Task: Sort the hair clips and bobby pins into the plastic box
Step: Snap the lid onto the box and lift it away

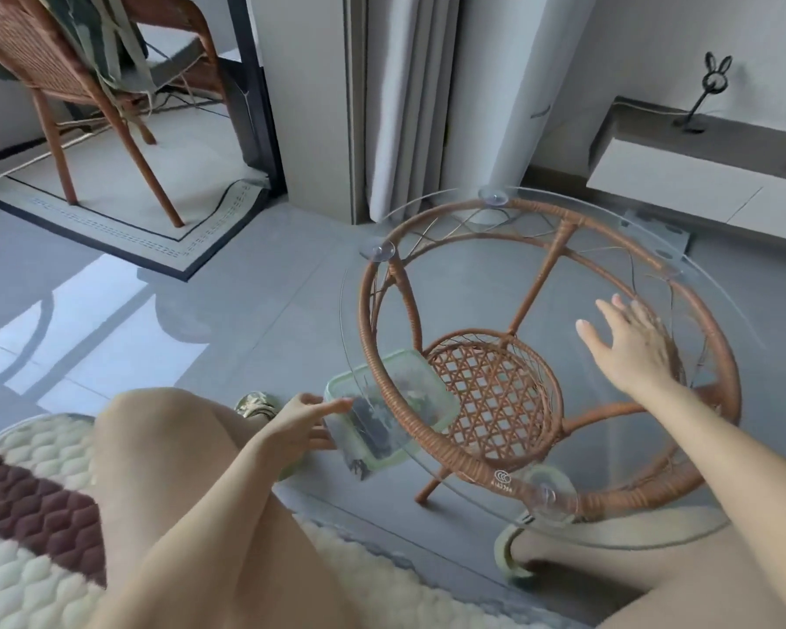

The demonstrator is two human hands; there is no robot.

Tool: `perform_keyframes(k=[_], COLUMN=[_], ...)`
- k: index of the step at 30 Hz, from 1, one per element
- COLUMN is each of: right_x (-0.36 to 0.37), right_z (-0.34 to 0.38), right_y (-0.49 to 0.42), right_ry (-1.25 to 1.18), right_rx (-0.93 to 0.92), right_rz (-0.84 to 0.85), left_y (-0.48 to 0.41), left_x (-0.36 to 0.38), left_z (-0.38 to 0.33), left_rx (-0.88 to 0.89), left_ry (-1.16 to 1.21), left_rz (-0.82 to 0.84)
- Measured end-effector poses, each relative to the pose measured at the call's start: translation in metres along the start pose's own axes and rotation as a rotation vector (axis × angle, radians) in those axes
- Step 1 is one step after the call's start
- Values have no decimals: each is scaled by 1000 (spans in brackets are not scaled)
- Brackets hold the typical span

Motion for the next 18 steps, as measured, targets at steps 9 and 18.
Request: perform_keyframes(k=[9,18], right_x=[1,1], right_z=[5,4], right_y=[5,2], right_ry=[12,25], right_rx=[-3,3], right_rz=[-47,-69], left_y=[-67,-155], left_x=[89,165], left_z=[-19,-24], left_rx=[14,22], left_ry=[168,159], left_rz=[184,177])
Point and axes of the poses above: each hand's wrist, its own y-axis away from the middle knuckle, its own x-axis out of the palm, z = x × y, the point moved 3 cm from there along -y, towards the middle knuckle, and after that the axes turned 10 degrees about -x, right-handed, at the moved point
